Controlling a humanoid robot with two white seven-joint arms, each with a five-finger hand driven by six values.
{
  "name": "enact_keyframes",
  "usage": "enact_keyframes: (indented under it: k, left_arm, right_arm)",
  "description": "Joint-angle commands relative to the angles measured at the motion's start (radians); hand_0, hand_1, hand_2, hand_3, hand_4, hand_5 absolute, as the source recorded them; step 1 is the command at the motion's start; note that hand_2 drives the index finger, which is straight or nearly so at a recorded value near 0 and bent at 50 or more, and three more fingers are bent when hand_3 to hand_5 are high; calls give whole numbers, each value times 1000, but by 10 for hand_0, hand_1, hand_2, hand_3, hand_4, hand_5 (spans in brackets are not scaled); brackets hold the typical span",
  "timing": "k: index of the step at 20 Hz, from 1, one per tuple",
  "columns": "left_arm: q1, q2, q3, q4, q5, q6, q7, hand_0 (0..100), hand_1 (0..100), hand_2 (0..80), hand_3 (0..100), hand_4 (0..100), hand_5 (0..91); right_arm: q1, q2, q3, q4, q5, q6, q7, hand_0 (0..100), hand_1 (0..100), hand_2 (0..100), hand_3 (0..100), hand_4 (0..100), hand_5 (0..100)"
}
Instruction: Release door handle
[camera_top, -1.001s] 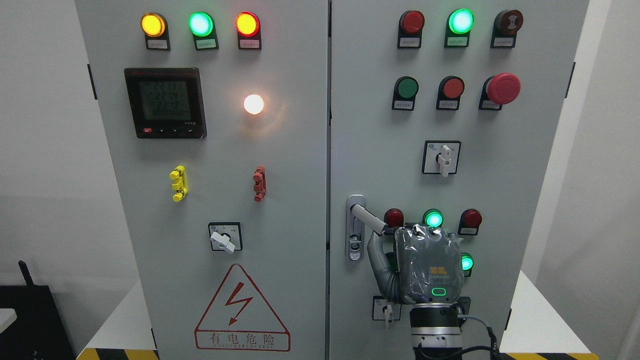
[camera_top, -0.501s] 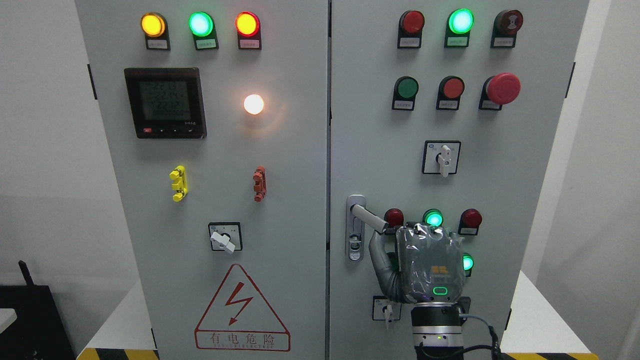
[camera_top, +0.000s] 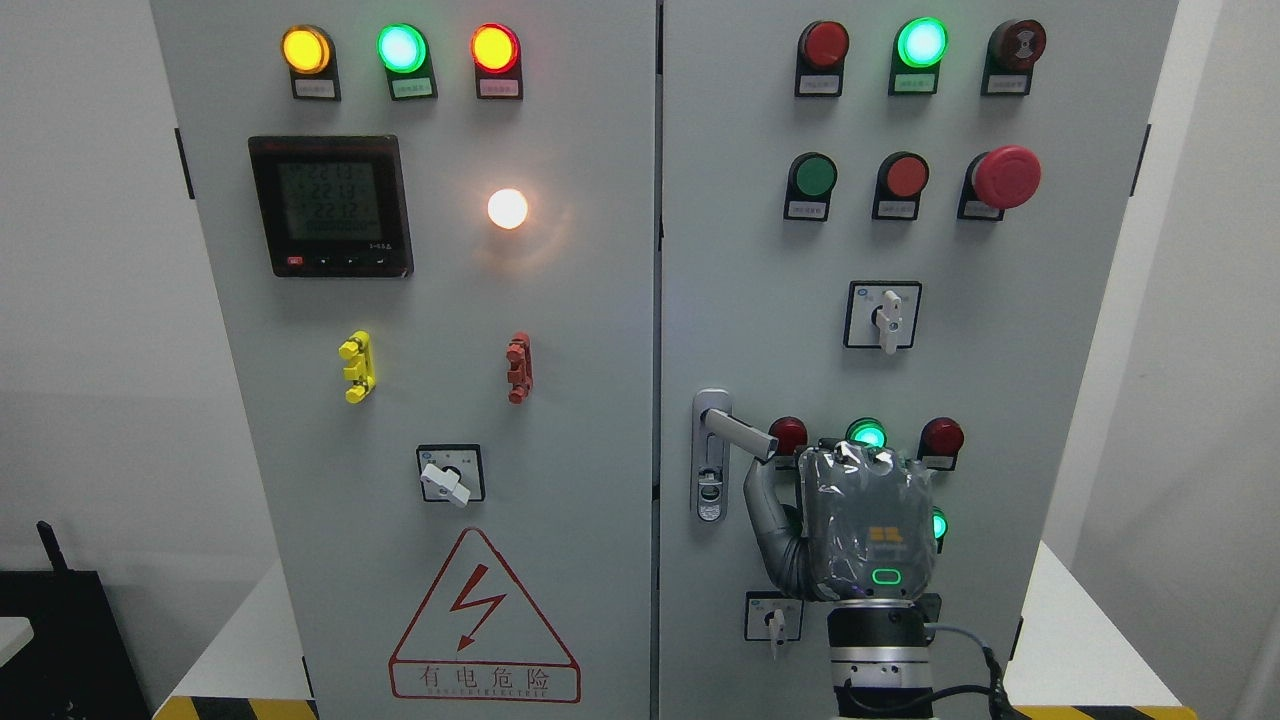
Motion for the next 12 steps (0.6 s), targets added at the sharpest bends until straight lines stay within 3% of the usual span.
enact_keyframes:
  k: [1,12]
  left_arm:
    - [31,0,0,-31,0,0,1,120,389,0,0,0,0]
    - [31,0,0,-29,0,0,1,120,389,0,0,0,0]
  right_arm:
    - [-3,-2,-5,0,-1,-1,0,678,43,1000,1000,1000,968]
    - [-6,-2,-5,0,-13,-1,0,680,42,1000,1000,1000,968]
